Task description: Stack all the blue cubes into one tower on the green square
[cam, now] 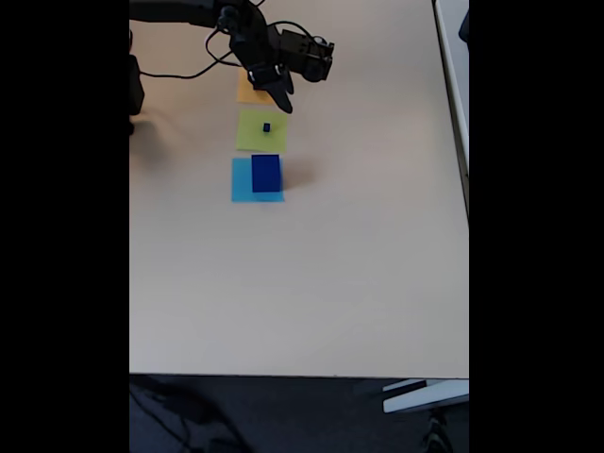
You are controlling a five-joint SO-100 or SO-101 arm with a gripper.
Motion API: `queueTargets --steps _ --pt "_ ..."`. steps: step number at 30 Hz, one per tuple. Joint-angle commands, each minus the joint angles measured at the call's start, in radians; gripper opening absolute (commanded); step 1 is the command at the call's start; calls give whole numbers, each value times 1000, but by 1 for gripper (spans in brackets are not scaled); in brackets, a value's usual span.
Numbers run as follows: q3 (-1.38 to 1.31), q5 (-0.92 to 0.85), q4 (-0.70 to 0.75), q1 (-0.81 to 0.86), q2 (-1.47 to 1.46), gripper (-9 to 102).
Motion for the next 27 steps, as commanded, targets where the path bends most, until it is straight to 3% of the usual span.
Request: queueTargets --steps 1,27 --pt "40 17 -69 -14 86 17" --pt "433 55 -440 -54 132 16"
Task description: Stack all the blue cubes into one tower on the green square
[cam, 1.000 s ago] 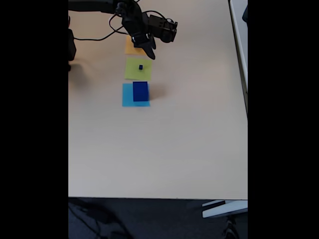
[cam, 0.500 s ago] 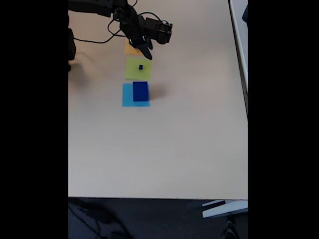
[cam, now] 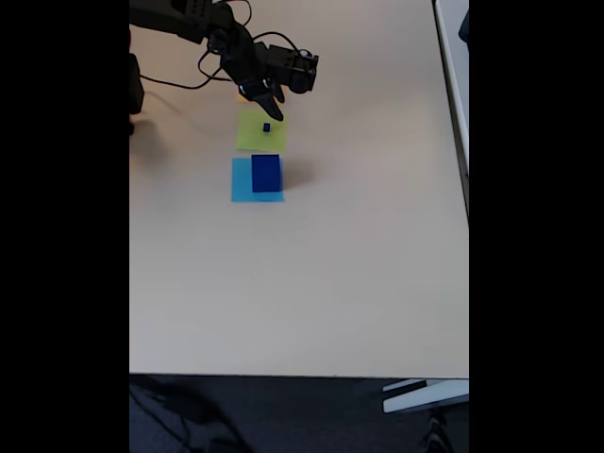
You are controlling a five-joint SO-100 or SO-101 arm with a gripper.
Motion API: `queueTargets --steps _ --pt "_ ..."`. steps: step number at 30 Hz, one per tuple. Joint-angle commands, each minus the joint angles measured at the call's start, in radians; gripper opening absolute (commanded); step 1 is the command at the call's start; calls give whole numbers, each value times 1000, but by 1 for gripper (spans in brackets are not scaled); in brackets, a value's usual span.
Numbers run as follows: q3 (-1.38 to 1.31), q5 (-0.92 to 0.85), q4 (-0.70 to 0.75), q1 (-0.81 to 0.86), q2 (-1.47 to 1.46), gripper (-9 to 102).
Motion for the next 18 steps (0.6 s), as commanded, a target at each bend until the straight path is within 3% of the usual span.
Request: queueTargets --steps 1,18 --pt "35 15 -71 -17 66 16" --pt "238 34 -293 -23 78 15"
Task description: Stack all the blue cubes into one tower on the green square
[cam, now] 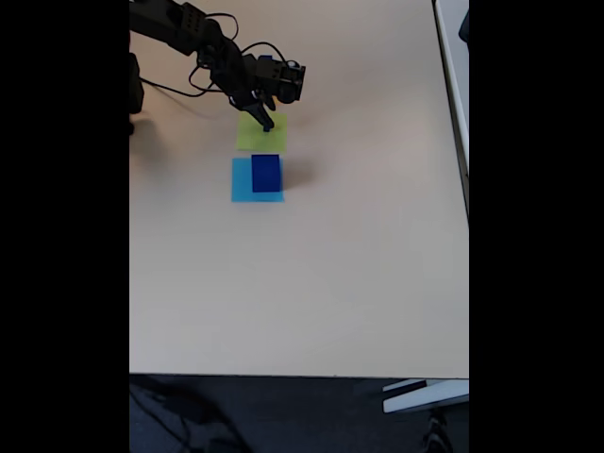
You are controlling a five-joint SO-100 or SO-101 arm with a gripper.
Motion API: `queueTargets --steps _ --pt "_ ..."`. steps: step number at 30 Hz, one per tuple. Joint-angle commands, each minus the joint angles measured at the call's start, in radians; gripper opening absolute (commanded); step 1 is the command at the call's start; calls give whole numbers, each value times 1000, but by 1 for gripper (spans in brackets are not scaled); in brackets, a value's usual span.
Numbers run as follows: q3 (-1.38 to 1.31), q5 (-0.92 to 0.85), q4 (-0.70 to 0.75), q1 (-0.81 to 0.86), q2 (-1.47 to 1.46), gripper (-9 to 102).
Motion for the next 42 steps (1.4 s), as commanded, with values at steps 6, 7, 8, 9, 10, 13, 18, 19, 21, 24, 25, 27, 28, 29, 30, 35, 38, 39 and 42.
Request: queueTargets --steps 6,7,8,9,10,13,18,19,21,24,25,27,28,29,30,35,38,39,42 --pt "60 -9 -98 11 67 15" --pt "67 -11 -109 14 67 15" --pt "77 -14 -117 17 67 15" --pt "81 -18 -121 20 67 15" --pt "86 -23 -126 25 67 15" --pt "97 -38 -140 37 64 15" --pt "118 -49 -170 49 58 15" --pt "120 -51 -175 49 54 15" --pt "129 -49 -192 48 49 14" --pt "141 -43 -213 46 40 14" --pt "143 -43 -218 46 37 14" --pt "144 -44 -224 48 34 14" --pt "146 -44 -224 48 32 13" --pt "147 -44 -229 48 28 13" --pt "152 -43 -233 48 26 13" --pt "169 -35 -259 43 11 12" --pt "175 -32 -268 41 3 12" --pt "178 -32 -272 41 2 12" --pt "181 -34 -276 44 -5 11"
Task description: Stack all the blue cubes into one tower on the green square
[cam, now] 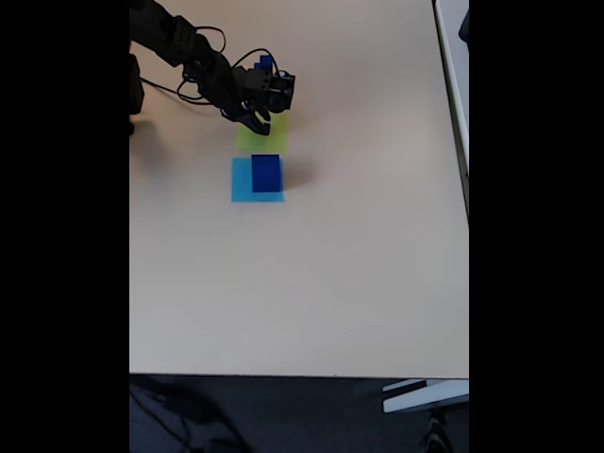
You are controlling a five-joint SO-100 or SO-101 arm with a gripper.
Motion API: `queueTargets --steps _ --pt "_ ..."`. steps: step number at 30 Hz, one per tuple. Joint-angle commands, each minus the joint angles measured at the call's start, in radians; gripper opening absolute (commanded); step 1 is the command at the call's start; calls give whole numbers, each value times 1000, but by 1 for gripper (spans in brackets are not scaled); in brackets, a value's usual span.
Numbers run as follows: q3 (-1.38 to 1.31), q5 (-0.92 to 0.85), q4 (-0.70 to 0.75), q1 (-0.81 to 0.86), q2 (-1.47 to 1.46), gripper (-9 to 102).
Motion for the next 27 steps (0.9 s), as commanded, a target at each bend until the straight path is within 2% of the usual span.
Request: queueTargets --steps 1,27 --pt "2 8 -25 -2 3 11" --pt "8 11 -43 -12 0 1"
